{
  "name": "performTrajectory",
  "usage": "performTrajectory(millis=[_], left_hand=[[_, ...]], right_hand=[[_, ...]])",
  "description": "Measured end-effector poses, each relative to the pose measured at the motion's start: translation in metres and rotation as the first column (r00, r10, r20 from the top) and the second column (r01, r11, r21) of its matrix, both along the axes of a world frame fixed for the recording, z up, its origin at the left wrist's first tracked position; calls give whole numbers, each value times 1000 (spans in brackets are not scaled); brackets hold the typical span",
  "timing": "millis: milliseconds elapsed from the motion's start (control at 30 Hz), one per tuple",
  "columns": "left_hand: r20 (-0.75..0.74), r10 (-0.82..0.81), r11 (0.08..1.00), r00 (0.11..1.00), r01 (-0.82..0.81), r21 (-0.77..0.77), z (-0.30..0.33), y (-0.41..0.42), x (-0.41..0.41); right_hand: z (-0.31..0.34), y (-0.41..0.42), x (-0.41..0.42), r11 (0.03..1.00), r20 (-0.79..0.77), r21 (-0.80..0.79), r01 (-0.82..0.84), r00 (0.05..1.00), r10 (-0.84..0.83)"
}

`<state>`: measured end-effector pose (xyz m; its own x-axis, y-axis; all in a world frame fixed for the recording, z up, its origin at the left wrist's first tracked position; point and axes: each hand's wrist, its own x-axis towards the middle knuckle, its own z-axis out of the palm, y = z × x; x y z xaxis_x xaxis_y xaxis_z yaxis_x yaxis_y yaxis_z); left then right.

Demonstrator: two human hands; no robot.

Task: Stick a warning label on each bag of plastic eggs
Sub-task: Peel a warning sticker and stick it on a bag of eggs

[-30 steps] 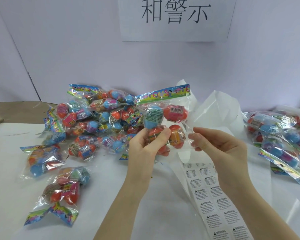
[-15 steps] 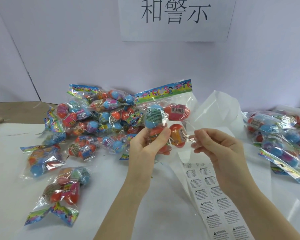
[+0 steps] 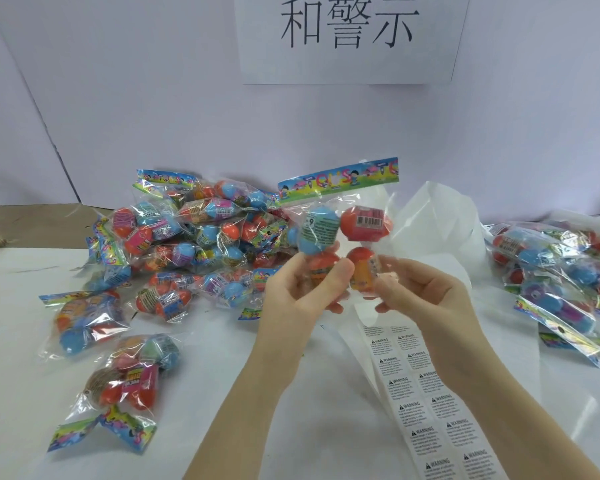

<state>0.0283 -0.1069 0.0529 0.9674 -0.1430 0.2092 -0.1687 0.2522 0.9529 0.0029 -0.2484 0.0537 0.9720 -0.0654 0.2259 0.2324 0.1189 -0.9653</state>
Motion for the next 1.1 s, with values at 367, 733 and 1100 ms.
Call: performTrajectory(millis=[367, 733, 1100], left_hand=[[-80, -115, 992, 990, 110, -66, 3, 3, 0], [-90, -65, 995, 994, 58, -75, 1, 4, 2], [-124, -49, 997, 991, 40, -71, 1, 2, 2]], right_hand=[[2, -8, 2, 986, -36, 156, -55, 997, 62], [1, -8, 3, 978, -40, 188, -88, 994, 97], [1, -8, 2, 967, -37, 224, -117, 991, 129]])
